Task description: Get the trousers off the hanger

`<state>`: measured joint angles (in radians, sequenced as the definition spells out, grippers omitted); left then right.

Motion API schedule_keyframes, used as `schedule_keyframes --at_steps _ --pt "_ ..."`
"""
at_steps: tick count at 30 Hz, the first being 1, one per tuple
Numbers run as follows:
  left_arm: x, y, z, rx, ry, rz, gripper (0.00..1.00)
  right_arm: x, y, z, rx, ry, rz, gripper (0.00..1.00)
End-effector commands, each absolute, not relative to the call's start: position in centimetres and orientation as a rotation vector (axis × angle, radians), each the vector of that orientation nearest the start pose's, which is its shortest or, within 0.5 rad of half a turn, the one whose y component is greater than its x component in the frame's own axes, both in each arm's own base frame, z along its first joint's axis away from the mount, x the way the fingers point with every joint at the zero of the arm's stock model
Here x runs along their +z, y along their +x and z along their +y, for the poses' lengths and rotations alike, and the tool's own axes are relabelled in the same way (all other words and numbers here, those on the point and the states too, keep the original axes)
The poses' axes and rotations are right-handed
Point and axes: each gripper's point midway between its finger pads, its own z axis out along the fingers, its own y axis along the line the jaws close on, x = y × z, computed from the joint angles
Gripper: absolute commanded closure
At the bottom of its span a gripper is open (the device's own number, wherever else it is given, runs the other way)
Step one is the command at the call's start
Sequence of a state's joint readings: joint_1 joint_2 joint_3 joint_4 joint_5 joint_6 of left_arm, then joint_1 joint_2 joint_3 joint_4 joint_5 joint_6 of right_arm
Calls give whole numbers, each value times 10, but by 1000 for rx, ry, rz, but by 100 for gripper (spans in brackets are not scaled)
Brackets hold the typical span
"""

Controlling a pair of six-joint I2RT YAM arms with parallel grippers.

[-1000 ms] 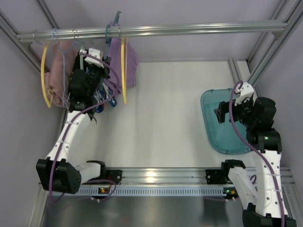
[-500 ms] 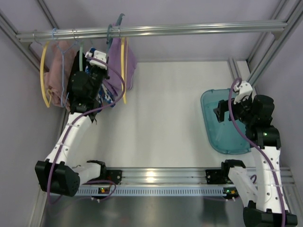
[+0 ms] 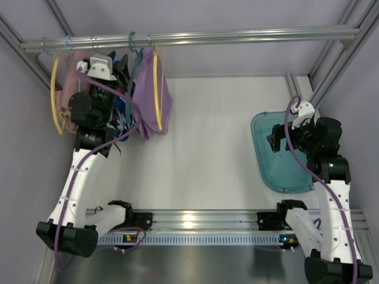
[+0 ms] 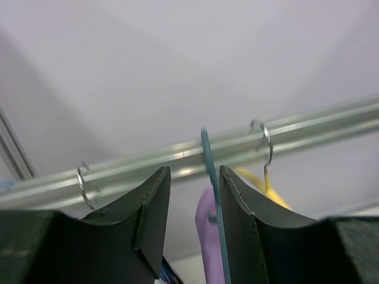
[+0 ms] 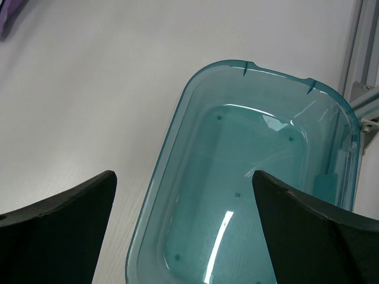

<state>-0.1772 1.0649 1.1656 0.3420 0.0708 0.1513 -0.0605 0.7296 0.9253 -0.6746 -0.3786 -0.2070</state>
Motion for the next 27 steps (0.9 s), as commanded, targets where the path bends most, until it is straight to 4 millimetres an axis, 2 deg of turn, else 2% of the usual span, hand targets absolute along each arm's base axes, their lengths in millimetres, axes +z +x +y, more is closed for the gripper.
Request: schedule_keyframes --at_steps 1,2,3,4,5,6,7,8,9,10,11,13,17,18,22,27 --pt "540 345 -77 -124 245 1049 55 275 255 46 209 -416 1895 1" --pt "535 352 -79 -139 246 1081 55 275 255 47 212 -415 1897 1" --pt "543 351 -81 -152 246 1083 55 275 255 47 211 -417 1897 1" --pt "540 354 -81 -161 246 1111 55 275 255 47 209 -419 1896 1" --pt "526 363 -83 -171 244 1178 52 276 255 47 207 -420 1893 1" --pt "537 360 -84 -187 235 1181 50 275 255 46 203 -421 1896 1" --pt "536 362 -84 -192 232 1209 48 275 253 46 200 -422 1895 1" --pt "518 366 -86 -203 240 1302 42 276 253 46 198 -425 1894 1" --pt "512 371 -88 -210 246 1343 40 275 253 45 194 -423 1897 1" --pt "520 368 -89 -219 248 1346 38 274 252 45 194 -427 1899 1" --pt "505 368 -91 -232 263 1413 37 274 252 44 188 -428 1896 1" --pt "503 366 -94 -249 275 1439 34 273 251 44 187 -429 1897 1" --pt "485 365 -97 -275 279 1528 33 272 250 44 187 -431 1899 1" --pt "476 365 -96 -294 242 1575 33 272 250 44 187 -431 1900 1" --pt "456 376 -90 -276 181 1655 34 270 249 44 188 -431 1902 1" --pt "437 386 -101 -353 147 1724 35 269 248 45 192 -428 1905 1"
